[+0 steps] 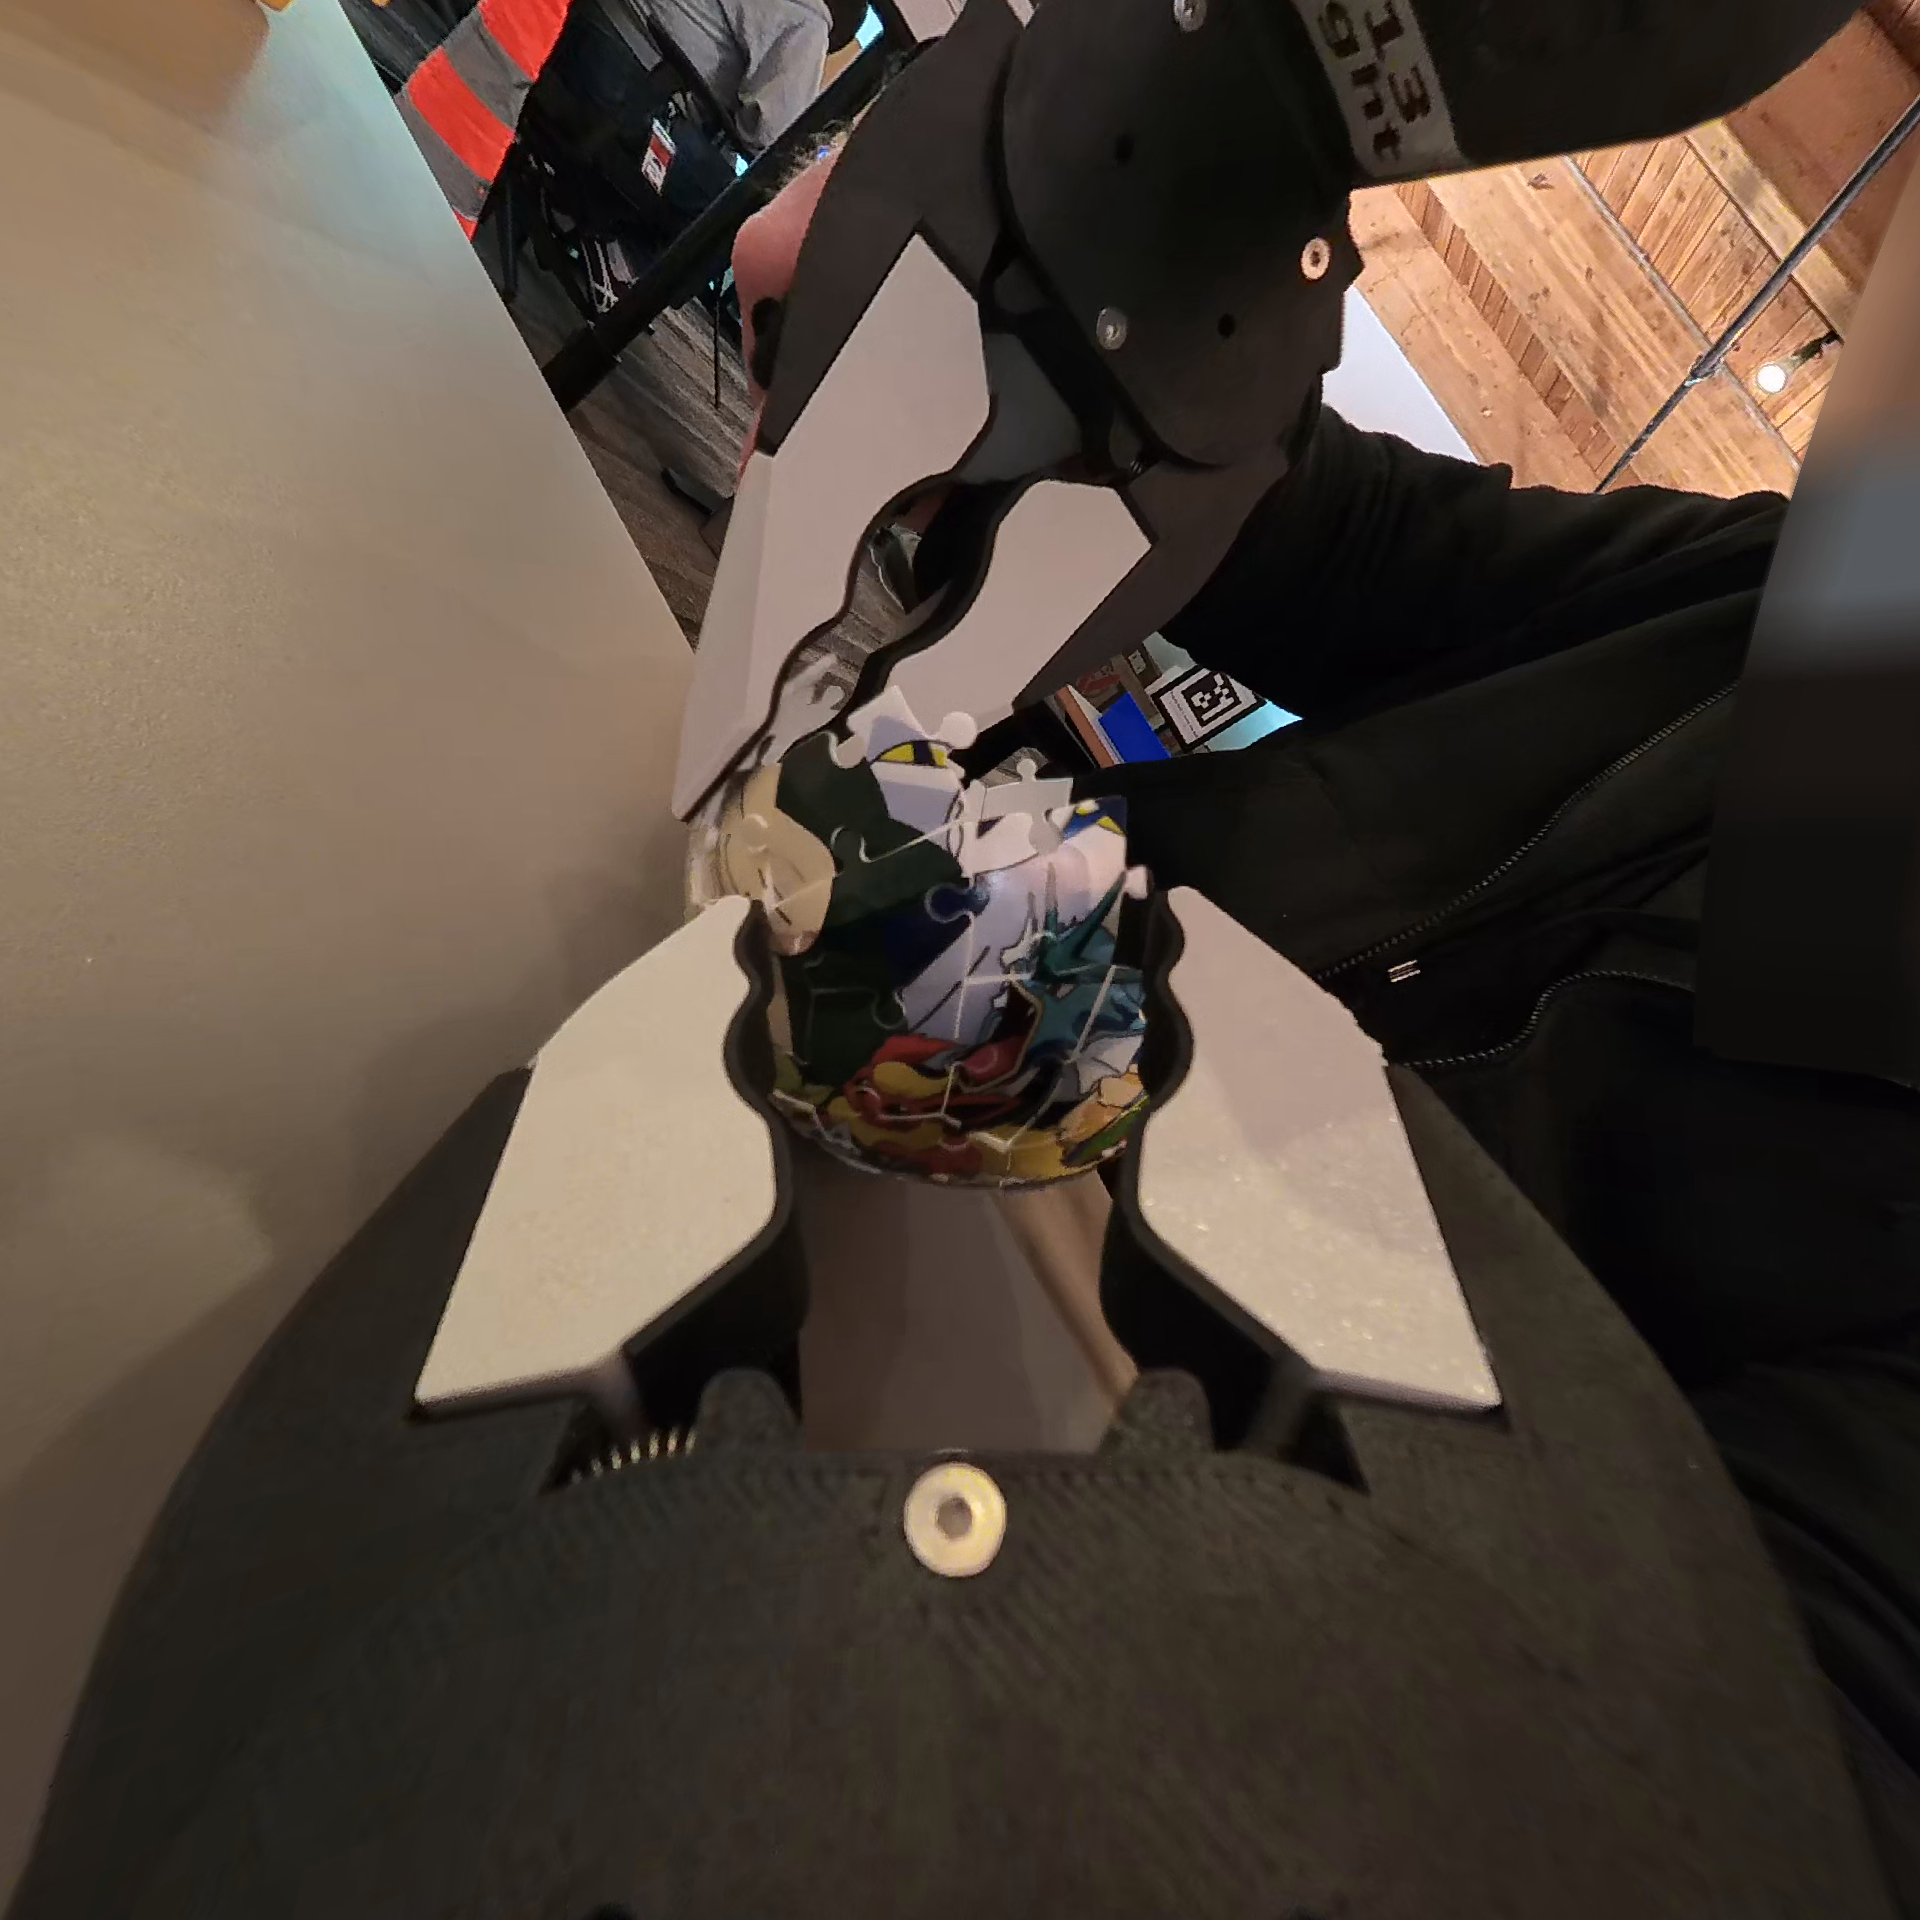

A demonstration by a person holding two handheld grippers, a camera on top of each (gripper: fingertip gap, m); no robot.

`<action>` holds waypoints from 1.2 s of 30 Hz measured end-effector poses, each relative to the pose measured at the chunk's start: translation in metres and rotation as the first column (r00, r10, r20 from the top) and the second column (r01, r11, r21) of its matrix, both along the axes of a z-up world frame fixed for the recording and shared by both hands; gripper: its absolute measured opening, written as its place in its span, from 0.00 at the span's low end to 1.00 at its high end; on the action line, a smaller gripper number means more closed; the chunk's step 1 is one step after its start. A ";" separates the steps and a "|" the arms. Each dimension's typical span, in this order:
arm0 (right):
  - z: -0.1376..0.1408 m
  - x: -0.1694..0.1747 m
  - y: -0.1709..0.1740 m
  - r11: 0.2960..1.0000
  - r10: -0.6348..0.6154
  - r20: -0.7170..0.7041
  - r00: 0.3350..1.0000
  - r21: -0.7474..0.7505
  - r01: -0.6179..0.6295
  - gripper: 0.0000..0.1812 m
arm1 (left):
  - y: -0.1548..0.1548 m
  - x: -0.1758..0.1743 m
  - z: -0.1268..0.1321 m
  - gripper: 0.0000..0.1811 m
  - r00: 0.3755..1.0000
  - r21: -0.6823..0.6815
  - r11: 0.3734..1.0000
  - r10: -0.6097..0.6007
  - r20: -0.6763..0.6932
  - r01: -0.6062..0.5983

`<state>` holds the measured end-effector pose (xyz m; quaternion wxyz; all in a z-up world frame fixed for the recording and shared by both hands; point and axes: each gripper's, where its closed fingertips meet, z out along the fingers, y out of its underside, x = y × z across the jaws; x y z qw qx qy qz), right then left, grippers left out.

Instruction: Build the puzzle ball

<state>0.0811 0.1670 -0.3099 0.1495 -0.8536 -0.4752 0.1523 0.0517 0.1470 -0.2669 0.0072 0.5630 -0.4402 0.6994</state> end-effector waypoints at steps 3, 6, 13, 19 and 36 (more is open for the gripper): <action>-0.002 0.001 0.000 1.000 0.007 0.009 1.000 0.003 -0.007 0.05 | 0.000 0.000 -0.001 0.38 1.000 0.003 1.000 -0.002 -0.003 0.002; -0.002 0.001 0.001 1.000 0.017 0.009 1.000 0.004 -0.017 0.06 | -0.001 0.000 0.000 0.37 1.000 0.002 1.000 -0.004 0.002 0.004; -0.004 -0.002 0.000 0.999 0.037 -0.004 0.999 -0.013 -0.038 0.05 | -0.004 0.001 0.001 0.37 1.000 -0.004 1.000 -0.017 0.012 0.017; -0.003 -0.010 -0.003 0.998 0.053 -0.033 0.998 -0.035 -0.054 0.07 | -0.006 0.002 0.001 0.37 1.000 -0.008 1.000 -0.024 0.013 0.024; -0.007 -0.015 -0.005 0.998 0.052 -0.021 0.998 -0.035 -0.053 0.08 | -0.007 0.001 0.001 0.37 1.000 -0.020 0.999 -0.027 0.006 0.027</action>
